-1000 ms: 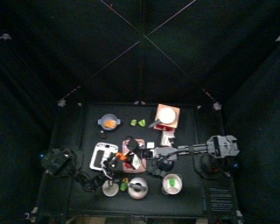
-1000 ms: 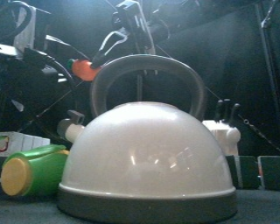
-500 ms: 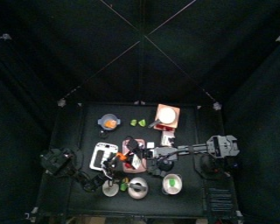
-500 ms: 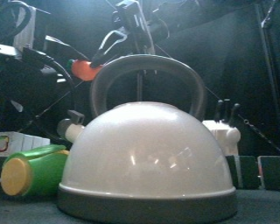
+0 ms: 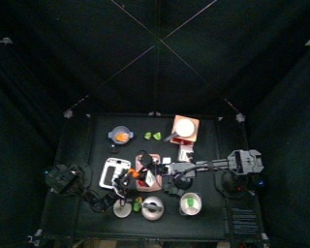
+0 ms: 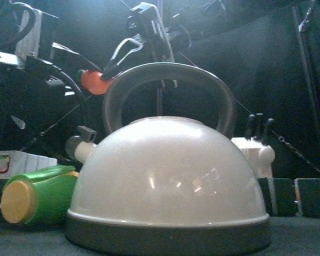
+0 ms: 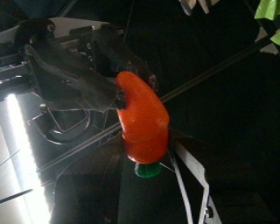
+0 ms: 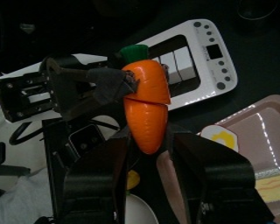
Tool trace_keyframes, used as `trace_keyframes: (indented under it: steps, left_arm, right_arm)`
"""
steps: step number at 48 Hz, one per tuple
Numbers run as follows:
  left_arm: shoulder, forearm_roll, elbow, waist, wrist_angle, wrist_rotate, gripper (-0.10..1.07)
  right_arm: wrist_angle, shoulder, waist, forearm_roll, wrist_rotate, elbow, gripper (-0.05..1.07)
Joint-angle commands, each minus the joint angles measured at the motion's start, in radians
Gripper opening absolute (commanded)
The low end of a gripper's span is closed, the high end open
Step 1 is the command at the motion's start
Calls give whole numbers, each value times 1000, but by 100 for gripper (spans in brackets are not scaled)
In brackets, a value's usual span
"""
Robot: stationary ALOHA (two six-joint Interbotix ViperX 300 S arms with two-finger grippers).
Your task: Assemble carrot
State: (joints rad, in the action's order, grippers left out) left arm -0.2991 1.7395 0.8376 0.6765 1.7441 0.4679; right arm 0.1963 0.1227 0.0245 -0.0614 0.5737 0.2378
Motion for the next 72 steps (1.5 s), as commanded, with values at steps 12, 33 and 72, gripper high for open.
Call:
trace_keyframes:
  steps: [12,33,72]
  left_arm:
    - [95,-34,-17,29,-32,147,67]
    - [110,-52,-2,29,-75,161,91]
    - [333,-169,71,0,-80,595,91]
  right_arm:
    - [-15,-29,20,-3,-2,-15,67]
    - [-28,-43,20,-3,-2,3,67]
    - [-164,-144,15,2,9,186,67]
